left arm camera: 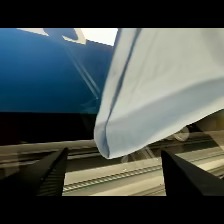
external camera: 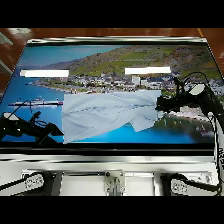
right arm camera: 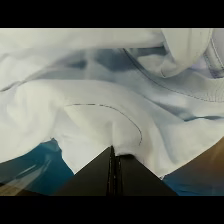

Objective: Fold the shirts.

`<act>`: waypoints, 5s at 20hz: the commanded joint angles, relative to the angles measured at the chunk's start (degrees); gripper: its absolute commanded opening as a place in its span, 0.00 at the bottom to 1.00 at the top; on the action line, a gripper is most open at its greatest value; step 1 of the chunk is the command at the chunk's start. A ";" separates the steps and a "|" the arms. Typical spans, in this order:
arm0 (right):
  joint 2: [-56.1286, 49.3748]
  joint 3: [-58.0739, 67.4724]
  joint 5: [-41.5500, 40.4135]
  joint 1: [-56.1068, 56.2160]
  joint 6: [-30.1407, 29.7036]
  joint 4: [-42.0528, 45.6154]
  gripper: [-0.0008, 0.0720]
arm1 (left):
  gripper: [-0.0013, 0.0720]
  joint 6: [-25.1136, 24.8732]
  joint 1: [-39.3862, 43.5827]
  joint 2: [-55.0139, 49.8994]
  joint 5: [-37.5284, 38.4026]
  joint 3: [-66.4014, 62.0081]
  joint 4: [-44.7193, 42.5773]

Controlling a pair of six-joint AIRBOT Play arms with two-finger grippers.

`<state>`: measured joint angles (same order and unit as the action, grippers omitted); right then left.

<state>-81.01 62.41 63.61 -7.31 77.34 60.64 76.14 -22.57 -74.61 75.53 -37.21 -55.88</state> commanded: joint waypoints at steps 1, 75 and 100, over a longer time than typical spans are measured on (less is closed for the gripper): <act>-0.07 0.07 0.57 0.02 -0.04 0.33 0.10 | 0.98 -1.86 -0.26 0.74 -4.70 6.40 5.09; 23.82 11.80 23.87 -1.86 11.52 -11.26 0.10 | 0.07 -1.66 64.26 -40.63 -33.16 -49.94 46.69; -7.98 11.72 9.42 16.20 12.50 -0.87 0.94 | 0.07 -3.41 20.81 -2.84 -6.60 -51.32 13.35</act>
<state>-91.77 74.17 55.86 15.62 86.59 42.22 72.03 -1.76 -78.11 66.83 -88.53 -38.50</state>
